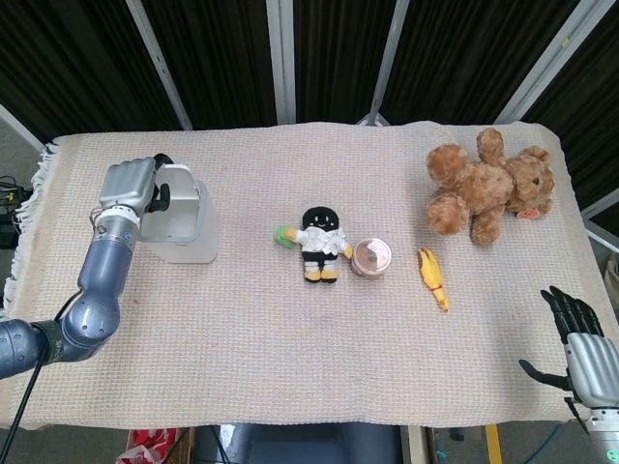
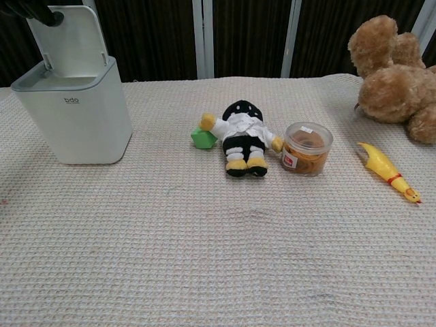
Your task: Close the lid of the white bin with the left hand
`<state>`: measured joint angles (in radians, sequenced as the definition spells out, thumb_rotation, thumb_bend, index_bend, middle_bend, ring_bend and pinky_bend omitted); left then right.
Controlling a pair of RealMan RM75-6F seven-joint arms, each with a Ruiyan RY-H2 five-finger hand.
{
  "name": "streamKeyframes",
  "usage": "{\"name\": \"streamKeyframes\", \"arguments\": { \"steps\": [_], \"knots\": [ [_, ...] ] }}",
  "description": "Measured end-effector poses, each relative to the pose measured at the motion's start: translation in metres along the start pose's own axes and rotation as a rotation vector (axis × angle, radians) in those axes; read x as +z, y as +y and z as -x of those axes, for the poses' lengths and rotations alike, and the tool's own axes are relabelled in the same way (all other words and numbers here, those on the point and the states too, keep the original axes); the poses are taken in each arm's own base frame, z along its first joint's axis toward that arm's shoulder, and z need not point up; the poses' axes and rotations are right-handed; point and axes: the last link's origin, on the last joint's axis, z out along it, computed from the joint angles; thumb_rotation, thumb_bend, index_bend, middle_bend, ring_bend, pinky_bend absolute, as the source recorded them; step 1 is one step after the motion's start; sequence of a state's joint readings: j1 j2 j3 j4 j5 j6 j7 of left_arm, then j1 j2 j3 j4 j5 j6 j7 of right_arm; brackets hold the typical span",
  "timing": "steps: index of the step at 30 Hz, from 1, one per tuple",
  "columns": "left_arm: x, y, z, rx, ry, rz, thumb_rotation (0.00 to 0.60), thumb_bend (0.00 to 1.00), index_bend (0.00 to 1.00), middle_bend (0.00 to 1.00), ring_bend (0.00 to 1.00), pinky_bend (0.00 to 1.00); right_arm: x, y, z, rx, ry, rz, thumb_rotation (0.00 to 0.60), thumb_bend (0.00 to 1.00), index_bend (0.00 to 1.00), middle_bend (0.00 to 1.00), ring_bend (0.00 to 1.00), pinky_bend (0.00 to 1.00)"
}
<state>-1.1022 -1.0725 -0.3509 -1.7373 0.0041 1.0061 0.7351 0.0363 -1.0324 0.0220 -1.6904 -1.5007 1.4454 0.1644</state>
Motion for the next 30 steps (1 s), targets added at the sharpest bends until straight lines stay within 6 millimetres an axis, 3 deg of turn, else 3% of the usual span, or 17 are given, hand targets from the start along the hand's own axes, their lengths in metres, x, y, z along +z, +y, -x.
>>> {"name": "streamKeyframes", "arguments": {
  "steps": [8,18,30],
  "knots": [
    [-0.019,-0.005,-0.004,0.046,-0.042,0.030,0.600,0.63,0.28,1.00,0.94,1.00,-0.001,-0.001,0.001,-0.004,-0.002,-0.007,0.600,0.19,0.00,0.00,0.00,0.00],
    [-0.044,-0.017,0.005,0.083,-0.112,0.052,0.600,0.63,0.28,1.00,0.94,1.00,-0.001,-0.001,0.000,0.000,-0.001,-0.007,0.600,0.19,0.00,0.00,0.00,0.00],
    [-0.051,-0.034,0.027,0.103,-0.151,0.058,0.600,0.63,0.25,1.00,0.94,1.00,-0.004,-0.001,0.000,-0.005,0.001,-0.010,0.600,0.19,0.00,0.00,0.00,0.00]
  ]
}}
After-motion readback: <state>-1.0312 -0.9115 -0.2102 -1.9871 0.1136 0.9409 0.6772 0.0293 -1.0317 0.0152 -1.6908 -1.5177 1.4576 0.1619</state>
